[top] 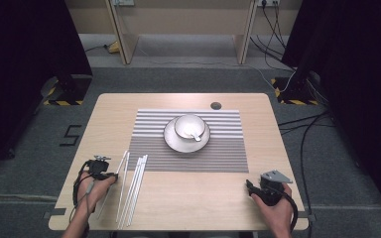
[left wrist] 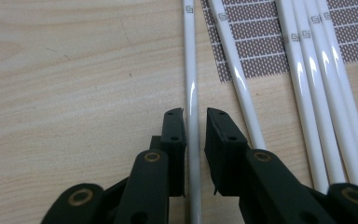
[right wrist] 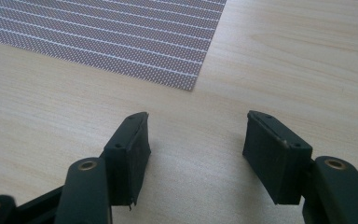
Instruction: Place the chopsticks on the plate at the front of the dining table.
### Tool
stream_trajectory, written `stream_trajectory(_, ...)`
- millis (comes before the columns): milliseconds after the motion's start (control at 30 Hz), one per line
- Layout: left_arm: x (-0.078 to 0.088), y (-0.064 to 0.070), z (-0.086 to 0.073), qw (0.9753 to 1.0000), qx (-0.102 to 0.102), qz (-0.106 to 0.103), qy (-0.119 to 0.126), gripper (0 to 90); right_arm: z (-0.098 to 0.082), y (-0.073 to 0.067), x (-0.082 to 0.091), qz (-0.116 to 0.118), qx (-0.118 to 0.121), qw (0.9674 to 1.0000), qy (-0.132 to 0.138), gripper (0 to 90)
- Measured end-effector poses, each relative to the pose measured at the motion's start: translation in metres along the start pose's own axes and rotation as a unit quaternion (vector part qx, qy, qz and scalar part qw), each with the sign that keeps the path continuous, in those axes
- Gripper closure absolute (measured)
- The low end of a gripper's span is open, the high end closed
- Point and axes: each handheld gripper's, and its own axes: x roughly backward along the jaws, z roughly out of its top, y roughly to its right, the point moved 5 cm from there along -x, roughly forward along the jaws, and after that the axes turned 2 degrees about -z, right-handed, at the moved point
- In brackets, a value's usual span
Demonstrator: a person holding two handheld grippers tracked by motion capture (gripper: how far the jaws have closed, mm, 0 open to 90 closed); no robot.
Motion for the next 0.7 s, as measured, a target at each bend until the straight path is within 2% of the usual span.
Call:
stream_trajectory(167,-0.0009,-0.001,0.0021,0.9999,-0.005,0.006,-0.01,79.1,0.0,0.0,0.0,0.0,0.0,1.0,0.0,40.5)
stream_trajectory(233,-0.0011,-0.0016,0.0018,0.9999,0.0,0.008,-0.007,84.2,-0.0001,0.0,0.0,0.0,0.001,1.0,0.0,40.5)
stream_trajectory(333,-0.0006,-0.0019,0.0014,0.9999,0.011,0.009,-0.005,84.7,-0.0002,-0.0002,0.0002,0.001,0.001,1.0,0.0,40.4)
stream_trajectory(533,-0.0006,-0.0039,0.0013,0.9997,0.022,-0.002,-0.001,85.0,-0.0004,-0.0006,0.0005,0.003,0.0,1.0,-0.001,40.4)
stream_trajectory(567,-0.0001,-0.0066,0.0014,0.9994,0.031,-0.013,-0.004,85.0,-0.0003,-0.0003,0.0005,0.002,0.001,1.0,-0.001,40.4)
stream_trajectory(633,0.0007,-0.0076,0.0013,0.9994,0.03,-0.013,-0.007,85.0,-0.0003,-0.0003,0.0003,0.002,0.001,1.0,0.0,40.4)
stream_trajectory(700,0.0039,-0.0087,0.0027,0.9994,0.032,-0.009,0.003,85.0,-0.0003,-0.0003,0.0004,0.002,0.001,1.0,-0.001,40.4)
